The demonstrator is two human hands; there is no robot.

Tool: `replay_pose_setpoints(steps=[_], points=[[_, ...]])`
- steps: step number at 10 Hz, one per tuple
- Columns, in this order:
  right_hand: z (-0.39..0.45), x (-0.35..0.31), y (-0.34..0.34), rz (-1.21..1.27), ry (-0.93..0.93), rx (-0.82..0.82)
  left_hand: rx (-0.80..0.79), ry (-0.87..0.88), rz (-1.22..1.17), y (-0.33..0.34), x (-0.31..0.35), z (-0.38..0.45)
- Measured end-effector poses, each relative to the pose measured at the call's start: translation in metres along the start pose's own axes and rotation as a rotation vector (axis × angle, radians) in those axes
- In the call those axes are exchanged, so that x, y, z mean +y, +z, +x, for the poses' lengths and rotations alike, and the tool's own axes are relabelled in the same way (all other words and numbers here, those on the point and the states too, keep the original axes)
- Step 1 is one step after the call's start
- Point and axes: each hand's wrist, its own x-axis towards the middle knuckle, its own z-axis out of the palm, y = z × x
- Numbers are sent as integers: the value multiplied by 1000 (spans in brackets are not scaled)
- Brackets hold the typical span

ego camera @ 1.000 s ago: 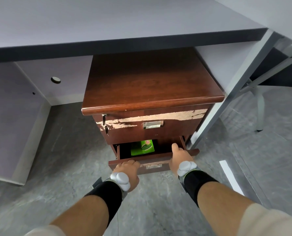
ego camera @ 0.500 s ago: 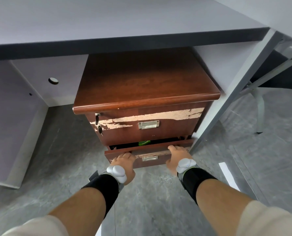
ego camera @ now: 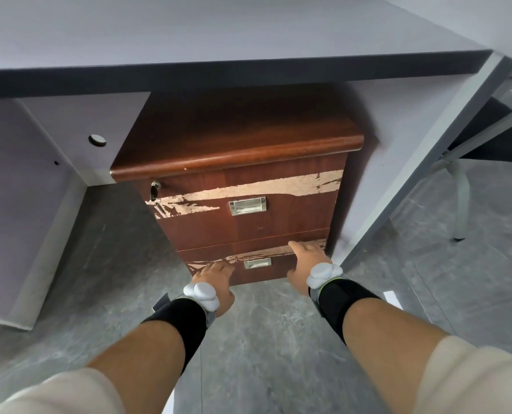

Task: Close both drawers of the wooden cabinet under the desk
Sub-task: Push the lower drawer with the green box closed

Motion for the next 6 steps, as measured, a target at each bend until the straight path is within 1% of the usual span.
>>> replay_pose_setpoints(steps=[2,4,5,6], points=[[12,1,-3,-39,32,-6,-2,-37,24,-2,-10,12],[6,0,3,-32,4,-30,5,-41,-37,-3,-12,7],[-1,-4,-3,9,-14,-42,65,-32,-98,-7,-8,0],[-15,-17,-23,38,-45,-17,103,-28,-131,-32,-1,-15]])
